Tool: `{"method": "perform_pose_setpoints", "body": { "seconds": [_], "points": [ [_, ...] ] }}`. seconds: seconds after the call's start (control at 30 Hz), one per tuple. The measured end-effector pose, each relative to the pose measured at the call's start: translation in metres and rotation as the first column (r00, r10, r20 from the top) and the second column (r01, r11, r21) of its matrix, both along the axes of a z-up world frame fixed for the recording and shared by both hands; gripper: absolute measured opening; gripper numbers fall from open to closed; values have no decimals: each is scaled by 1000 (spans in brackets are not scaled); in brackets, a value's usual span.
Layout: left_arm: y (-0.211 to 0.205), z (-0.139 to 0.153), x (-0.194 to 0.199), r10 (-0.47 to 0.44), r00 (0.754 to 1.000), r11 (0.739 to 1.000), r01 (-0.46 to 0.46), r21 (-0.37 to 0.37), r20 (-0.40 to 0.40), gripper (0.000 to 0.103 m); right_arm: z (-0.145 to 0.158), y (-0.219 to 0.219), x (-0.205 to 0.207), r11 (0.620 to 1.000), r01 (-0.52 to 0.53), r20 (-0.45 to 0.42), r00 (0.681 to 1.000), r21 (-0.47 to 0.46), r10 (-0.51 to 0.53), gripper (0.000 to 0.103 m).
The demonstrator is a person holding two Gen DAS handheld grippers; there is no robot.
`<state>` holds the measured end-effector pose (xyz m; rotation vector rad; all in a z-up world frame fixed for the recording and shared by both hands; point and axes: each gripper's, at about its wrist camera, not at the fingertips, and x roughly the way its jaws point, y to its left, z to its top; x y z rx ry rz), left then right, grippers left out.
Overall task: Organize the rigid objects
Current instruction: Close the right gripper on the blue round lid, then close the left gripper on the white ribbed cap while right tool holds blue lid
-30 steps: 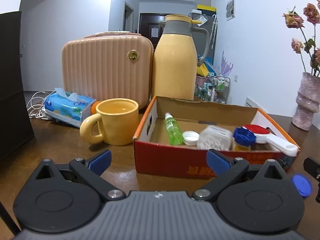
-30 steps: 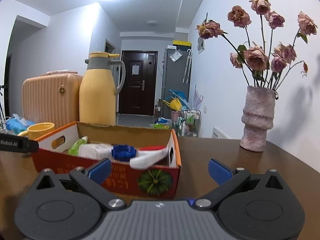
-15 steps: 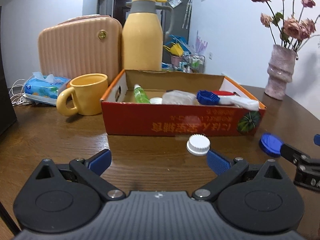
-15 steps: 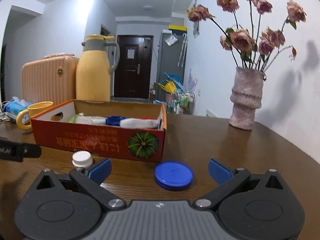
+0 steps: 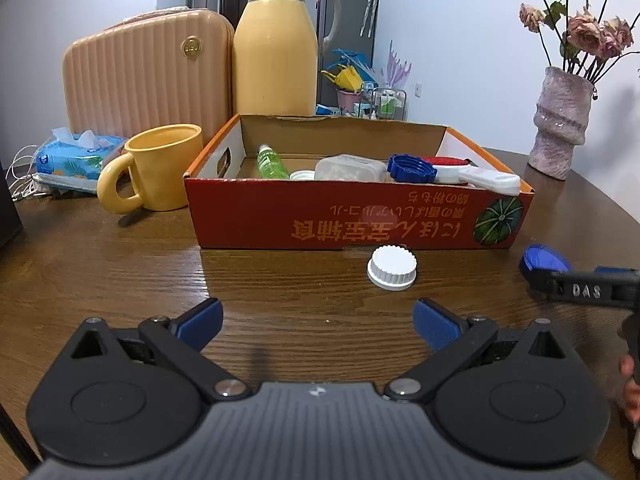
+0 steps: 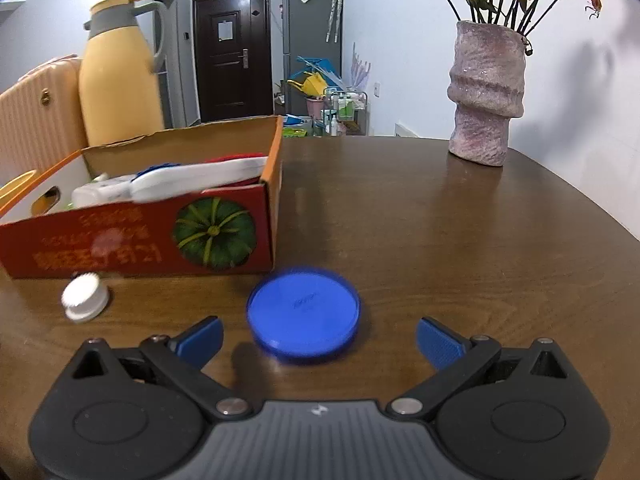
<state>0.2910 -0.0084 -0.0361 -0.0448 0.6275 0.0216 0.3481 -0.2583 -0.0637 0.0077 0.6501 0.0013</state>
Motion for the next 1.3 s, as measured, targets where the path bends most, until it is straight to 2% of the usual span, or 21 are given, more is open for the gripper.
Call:
{"method": "perform_pose_setpoints", "body": {
  "seconds": [0.13,0.2,0.27,0.53,0.87,1.3],
  "points": [
    [-3,-3,4,-1,1000,1000,1,-9,-17,103,-1,0,17,1000,5,-3,1000,1,-5,93],
    [-6,-4,7,-5,1000,1000,5,-7,-24,103,-3,1,24,1000,-2,-12,1000,7,2,82],
    [-10,-5,9,-9,1000,1000,9,-6,-29,103,-4,2,28,1000,-17,-25,1000,14,18,65],
    [-26,-8,16,-15,999,1000,14,-11,-50,103,-2,10,25,998,-55,-10,998,-12,55,65],
    [-45,-9,39,7,998,1000,-8,-8,-66,103,14,4,8,999,-45,69,997,30,43,65],
    [-66,-15,79,51,995,999,-49,24,-87,103,18,-5,6,998,-27,95,995,62,21,65]
  ]
}}
